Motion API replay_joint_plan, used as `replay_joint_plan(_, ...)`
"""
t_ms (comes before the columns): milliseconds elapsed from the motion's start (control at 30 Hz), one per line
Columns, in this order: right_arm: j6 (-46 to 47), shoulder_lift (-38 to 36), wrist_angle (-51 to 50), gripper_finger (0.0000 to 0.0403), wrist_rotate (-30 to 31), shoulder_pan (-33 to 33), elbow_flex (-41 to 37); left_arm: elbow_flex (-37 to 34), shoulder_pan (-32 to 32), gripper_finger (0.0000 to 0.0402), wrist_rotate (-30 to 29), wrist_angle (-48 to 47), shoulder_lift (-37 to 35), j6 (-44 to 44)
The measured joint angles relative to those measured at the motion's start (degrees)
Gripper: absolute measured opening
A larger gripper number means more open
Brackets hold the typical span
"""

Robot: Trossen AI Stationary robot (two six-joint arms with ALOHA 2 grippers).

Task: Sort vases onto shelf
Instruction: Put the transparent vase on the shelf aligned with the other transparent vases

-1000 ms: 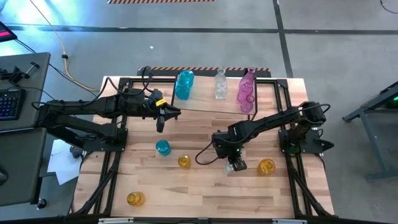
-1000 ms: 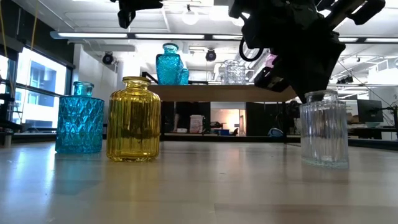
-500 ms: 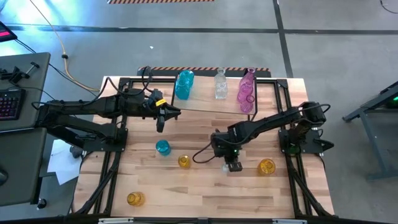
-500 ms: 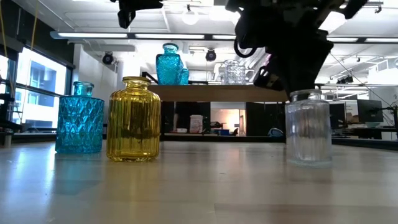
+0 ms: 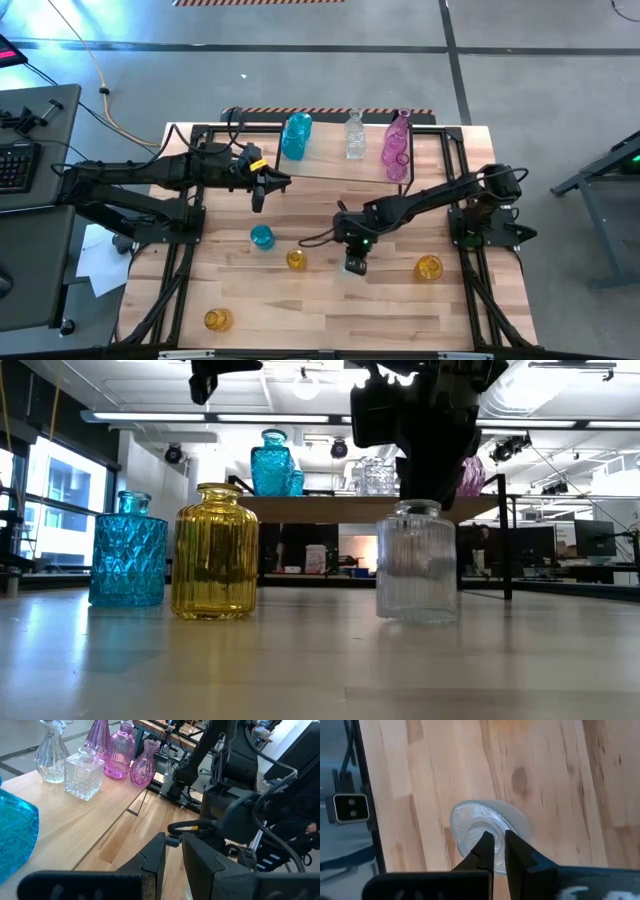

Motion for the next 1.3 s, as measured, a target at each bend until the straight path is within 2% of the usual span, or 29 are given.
replay_joint_plan(467,13.0,-0.2,0.6,0.0000,5.7,0.7,0.1,0.0,-1.5,0.0058,0.0,0.2,0.0,1.7)
replay_joint_plan(633,17.2,-1.5,0.8,0.0000,10.3,1.4,0.0,0.0,-2.5,0.0058,0.0,0.2,0.0,1.8)
replay_joint_plan(1067,22.1,-6.9,0.9,0.0000,10.4,1.4,0.0,0.0,-3.8,0.0058,0.1,0.2,0.0,1.9)
replay_joint_plan(1300,23.8,-11.0,-2.2,0.0000,10.4,1.2,0.0,0.0,-3.8,0.0058,0.2,0.2,0.0,1.9)
